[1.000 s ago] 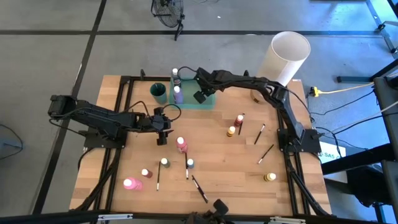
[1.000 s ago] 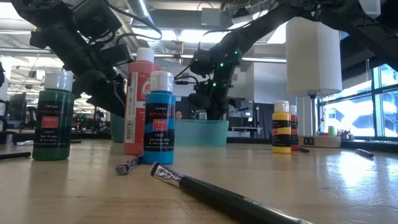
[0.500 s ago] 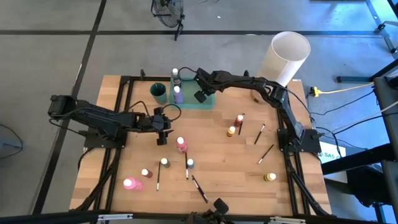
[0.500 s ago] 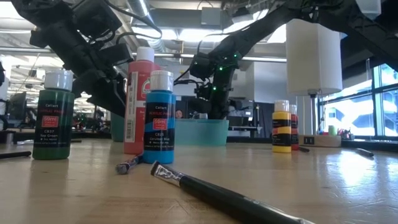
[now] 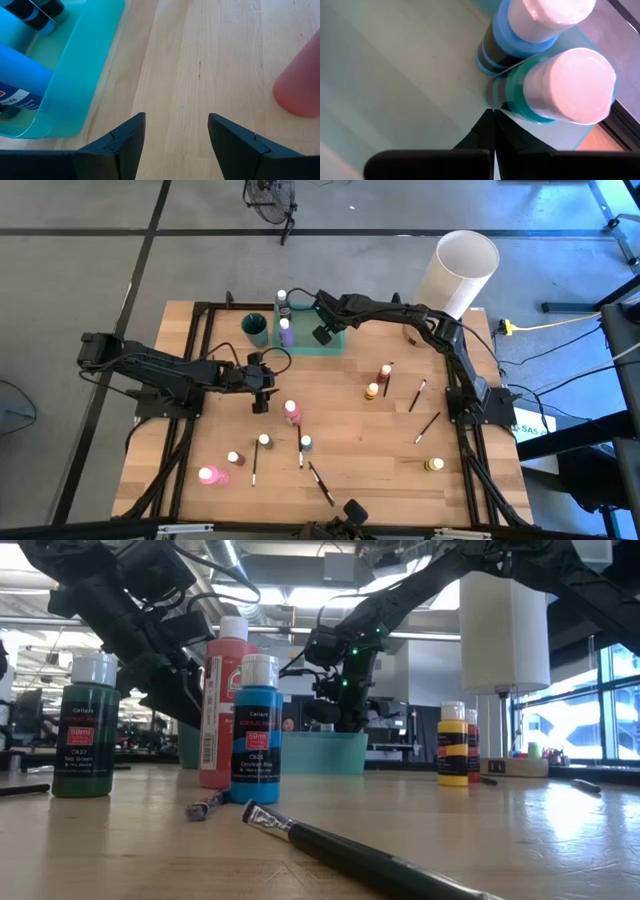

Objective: Pick & Place Paint Supplies
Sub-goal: Put the top small green paint bottle into the green cup, then put the silver paintbrush into the green cup

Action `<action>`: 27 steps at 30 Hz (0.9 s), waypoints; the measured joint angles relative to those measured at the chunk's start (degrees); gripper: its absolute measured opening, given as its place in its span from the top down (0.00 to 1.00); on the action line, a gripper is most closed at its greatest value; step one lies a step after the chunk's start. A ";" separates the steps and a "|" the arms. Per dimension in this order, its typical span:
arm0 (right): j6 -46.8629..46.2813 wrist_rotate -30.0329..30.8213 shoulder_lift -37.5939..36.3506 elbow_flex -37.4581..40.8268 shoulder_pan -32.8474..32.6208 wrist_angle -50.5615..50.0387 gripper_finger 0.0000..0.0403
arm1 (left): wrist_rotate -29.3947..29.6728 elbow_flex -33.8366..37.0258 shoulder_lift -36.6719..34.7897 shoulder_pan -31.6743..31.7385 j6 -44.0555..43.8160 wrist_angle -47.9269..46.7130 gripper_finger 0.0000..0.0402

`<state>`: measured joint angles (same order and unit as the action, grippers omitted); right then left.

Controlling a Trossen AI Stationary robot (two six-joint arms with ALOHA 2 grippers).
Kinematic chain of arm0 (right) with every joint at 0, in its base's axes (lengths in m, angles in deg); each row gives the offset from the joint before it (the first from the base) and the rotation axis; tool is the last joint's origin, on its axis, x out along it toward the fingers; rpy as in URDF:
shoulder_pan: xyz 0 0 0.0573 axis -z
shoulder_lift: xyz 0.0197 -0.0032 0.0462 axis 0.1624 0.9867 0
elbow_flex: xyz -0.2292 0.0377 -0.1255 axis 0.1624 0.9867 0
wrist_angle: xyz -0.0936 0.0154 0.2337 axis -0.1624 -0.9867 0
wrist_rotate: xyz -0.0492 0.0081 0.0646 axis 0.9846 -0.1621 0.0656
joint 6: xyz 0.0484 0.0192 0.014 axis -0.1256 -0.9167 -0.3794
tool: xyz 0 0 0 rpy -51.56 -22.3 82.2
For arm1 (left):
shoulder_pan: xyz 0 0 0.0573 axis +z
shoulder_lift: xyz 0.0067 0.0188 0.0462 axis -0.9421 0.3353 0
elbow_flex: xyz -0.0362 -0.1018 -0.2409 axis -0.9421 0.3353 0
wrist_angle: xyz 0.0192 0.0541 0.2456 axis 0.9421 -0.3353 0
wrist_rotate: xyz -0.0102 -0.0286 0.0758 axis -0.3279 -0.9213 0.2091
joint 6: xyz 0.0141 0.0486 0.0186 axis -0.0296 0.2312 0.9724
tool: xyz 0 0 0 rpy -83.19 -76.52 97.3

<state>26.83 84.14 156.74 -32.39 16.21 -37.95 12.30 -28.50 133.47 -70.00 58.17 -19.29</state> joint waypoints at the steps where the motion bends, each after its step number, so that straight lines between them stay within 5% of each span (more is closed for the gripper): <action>1: -0.12 0.00 0.00 0.00 0.00 -0.04 1.00 | 0.00 0.00 0.00 0.01 0.00 0.00 0.47; 9: 1.16 -4.22 -1.96 0.00 -2.37 -1.14 1.00 | 0.00 0.00 0.00 0.00 -0.02 0.00 0.47; 17: 0.72 2.52 -7.52 -0.09 -6.92 -6.12 1.00 | 0.00 0.00 0.00 0.02 0.00 0.00 0.47; 27: -5.94 6.97 -14.10 -0.04 -21.71 -28.98 1.00 | 0.00 0.00 0.00 0.00 0.00 0.02 0.47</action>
<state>20.88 91.11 142.64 -32.43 -5.50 -66.94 12.30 -28.50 133.47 -70.00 58.17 -19.27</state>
